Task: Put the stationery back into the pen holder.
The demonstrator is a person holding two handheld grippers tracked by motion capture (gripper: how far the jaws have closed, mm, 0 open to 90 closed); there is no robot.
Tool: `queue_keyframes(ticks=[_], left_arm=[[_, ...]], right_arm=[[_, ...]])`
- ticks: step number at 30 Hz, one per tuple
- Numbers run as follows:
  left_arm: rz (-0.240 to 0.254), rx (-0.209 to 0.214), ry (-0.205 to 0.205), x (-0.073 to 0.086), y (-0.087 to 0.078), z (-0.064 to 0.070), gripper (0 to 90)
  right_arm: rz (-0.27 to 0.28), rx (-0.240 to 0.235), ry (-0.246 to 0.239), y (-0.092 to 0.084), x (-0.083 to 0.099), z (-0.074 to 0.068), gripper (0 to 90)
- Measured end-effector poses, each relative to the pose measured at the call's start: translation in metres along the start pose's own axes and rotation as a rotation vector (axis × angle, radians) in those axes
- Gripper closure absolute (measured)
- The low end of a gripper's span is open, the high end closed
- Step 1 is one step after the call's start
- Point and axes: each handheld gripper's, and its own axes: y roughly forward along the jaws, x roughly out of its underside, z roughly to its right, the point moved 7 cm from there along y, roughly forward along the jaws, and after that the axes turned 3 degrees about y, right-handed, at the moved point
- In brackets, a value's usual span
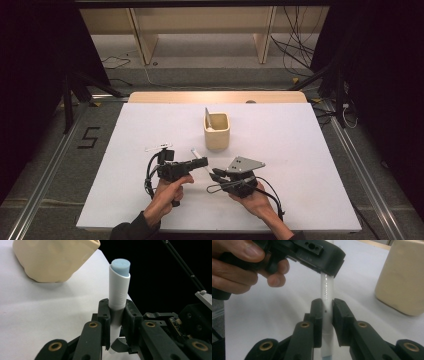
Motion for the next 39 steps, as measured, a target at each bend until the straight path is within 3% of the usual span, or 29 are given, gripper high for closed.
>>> queue_keyframes(ticks=[4,9,17,27,39], left_arm=[[0.011,-0.004,0.017,-0.001,-0.001,0.002,78.0],[0.022,-0.04,0.066,-0.005,-0.003,0.002,78.0],[0.047,-0.066,0.101,-0.015,-0.003,-0.003,78.0],[0.084,-0.098,0.155,-0.041,-0.005,-0.002,77.9],[0.097,-0.128,0.227,-0.066,-0.003,0.004,77.9]], right_arm=[[-0.005,-0.015,0.028,-0.002,0.001,0.003,71.6],[0.002,-0.034,0.061,-0.009,0.002,0.008,62.9],[-0.002,-0.007,0.107,-0.025,0.008,0.021,48.5],[0.01,0.039,0.145,-0.045,0.019,0.039,43.3],[0.037,0.056,0.178,-0.062,0.028,0.048,37.9]])
